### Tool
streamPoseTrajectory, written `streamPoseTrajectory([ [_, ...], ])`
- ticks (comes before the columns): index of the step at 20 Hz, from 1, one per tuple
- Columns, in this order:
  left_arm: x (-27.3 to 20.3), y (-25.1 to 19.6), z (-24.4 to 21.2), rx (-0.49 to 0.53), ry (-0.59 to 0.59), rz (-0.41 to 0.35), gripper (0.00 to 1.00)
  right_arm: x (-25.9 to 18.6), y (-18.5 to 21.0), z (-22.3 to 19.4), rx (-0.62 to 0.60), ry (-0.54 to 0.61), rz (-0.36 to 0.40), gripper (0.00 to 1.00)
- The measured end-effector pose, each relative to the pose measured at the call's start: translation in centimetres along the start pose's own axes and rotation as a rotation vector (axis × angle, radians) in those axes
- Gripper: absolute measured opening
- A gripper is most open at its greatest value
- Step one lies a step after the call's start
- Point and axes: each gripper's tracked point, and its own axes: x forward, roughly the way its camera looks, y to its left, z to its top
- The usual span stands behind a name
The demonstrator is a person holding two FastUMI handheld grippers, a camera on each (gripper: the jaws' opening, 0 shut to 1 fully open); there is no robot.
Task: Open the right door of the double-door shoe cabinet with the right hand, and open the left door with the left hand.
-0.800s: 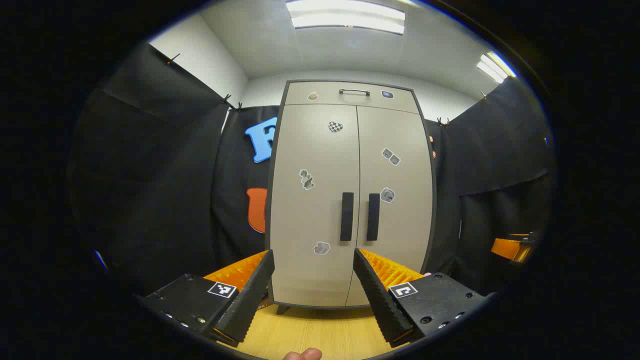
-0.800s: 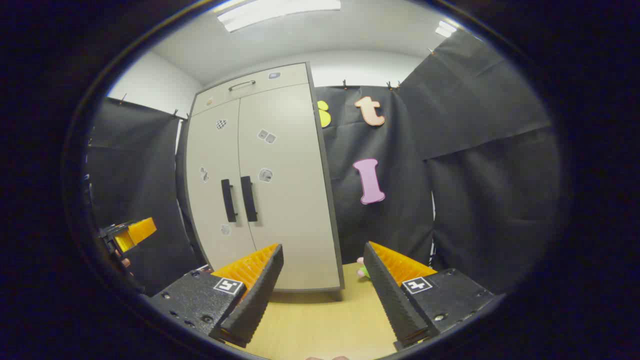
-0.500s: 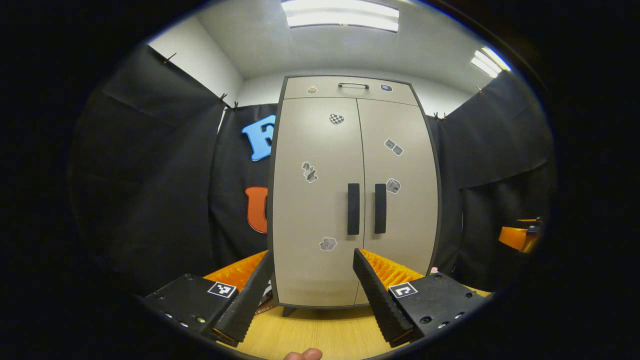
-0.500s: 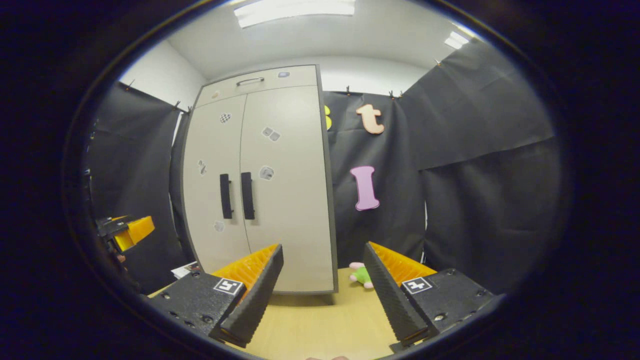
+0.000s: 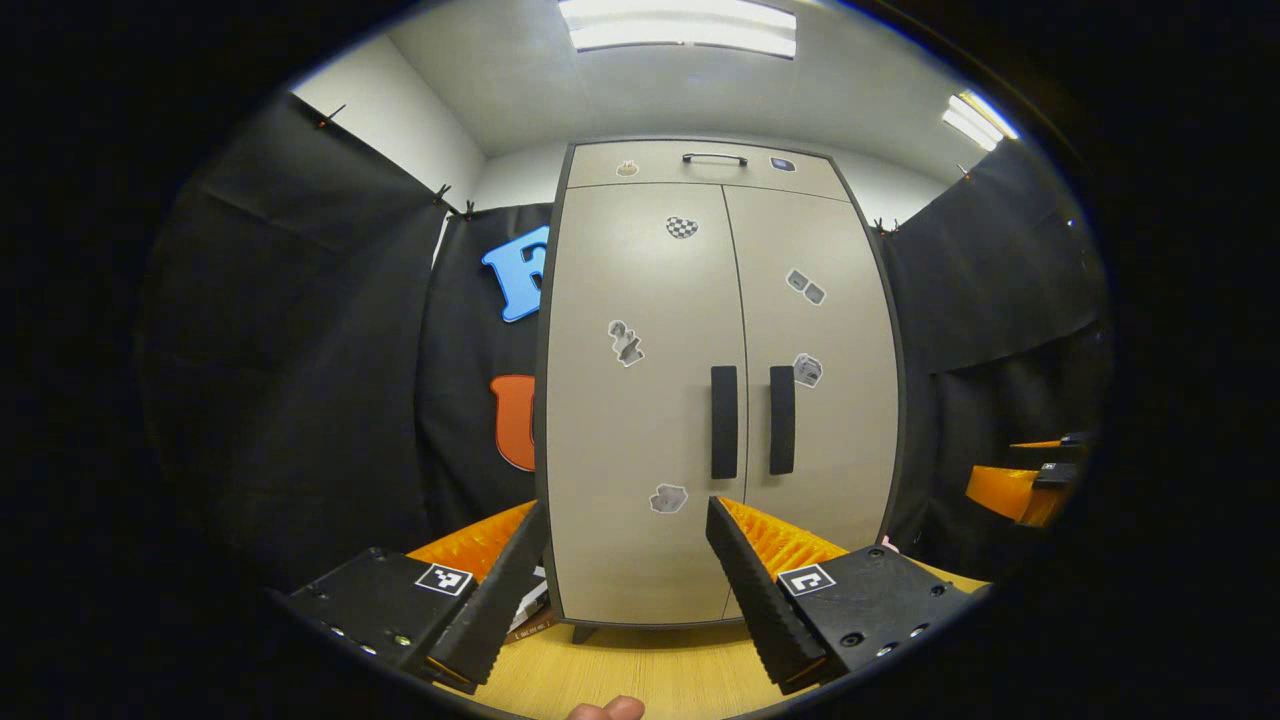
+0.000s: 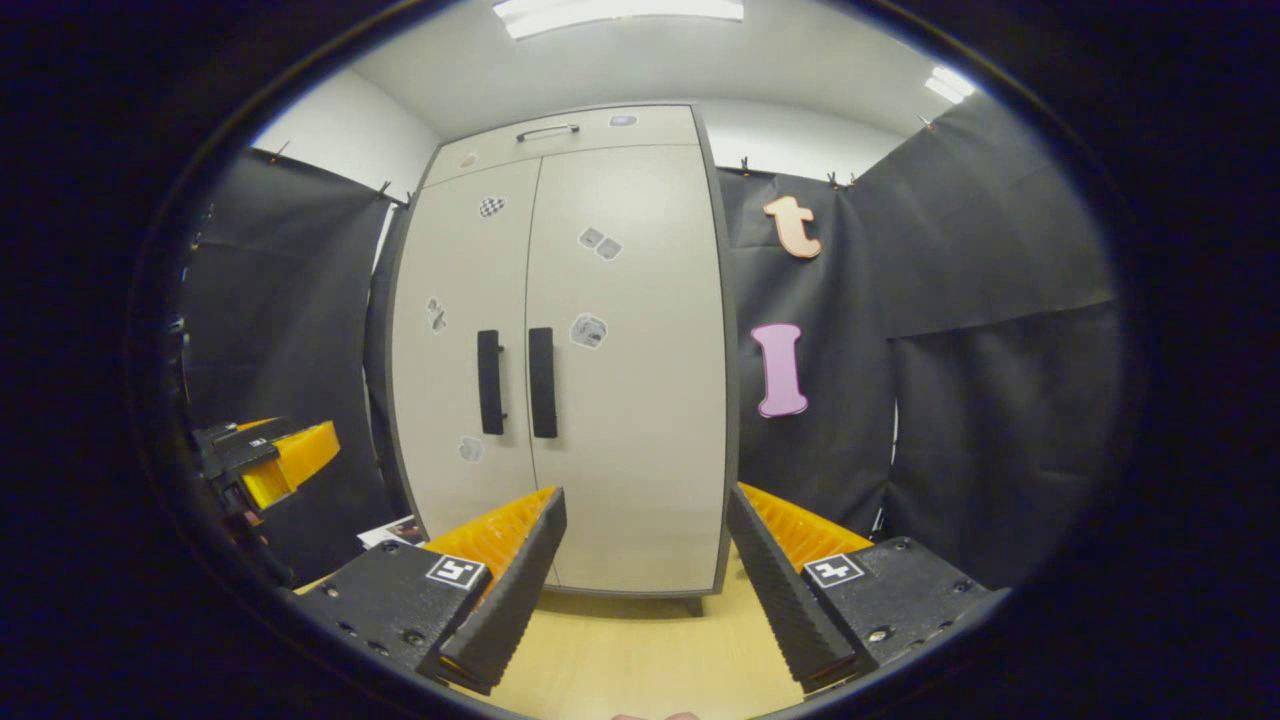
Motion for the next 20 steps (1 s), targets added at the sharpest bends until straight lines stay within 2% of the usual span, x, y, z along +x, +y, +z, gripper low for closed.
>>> streamPoseTrajectory([
  [6,0.7,0.4,0.5,-0.005,-0.011,-0.011,0.95,1.1,0.6,-0.4,0.015,0.019,-0.009,1.00],
  [7,0.8,0.4,0.7,-0.003,-0.011,-0.014,0.95,1.3,0.6,-0.3,0.012,0.021,-0.015,0.97],
  [8,0.9,0.3,0.6,-0.001,-0.011,-0.018,0.95,1.5,0.7,-0.1,0.011,0.022,-0.020,1.00],
  [12,0.9,0.3,0.7,0.000,-0.009,-0.032,0.95,2.5,1.0,0.8,0.012,0.008,-0.032,1.00],
  [15,0.4,0.5,0.5,0.000,0.004,-0.042,0.95,5.2,2.3,3.0,0.012,-0.013,-0.008,1.00],
  [20,-2.0,0.9,-0.5,-0.008,0.037,-0.055,0.95,12.1,6.3,6.6,-0.008,-0.054,0.050,0.98],
])
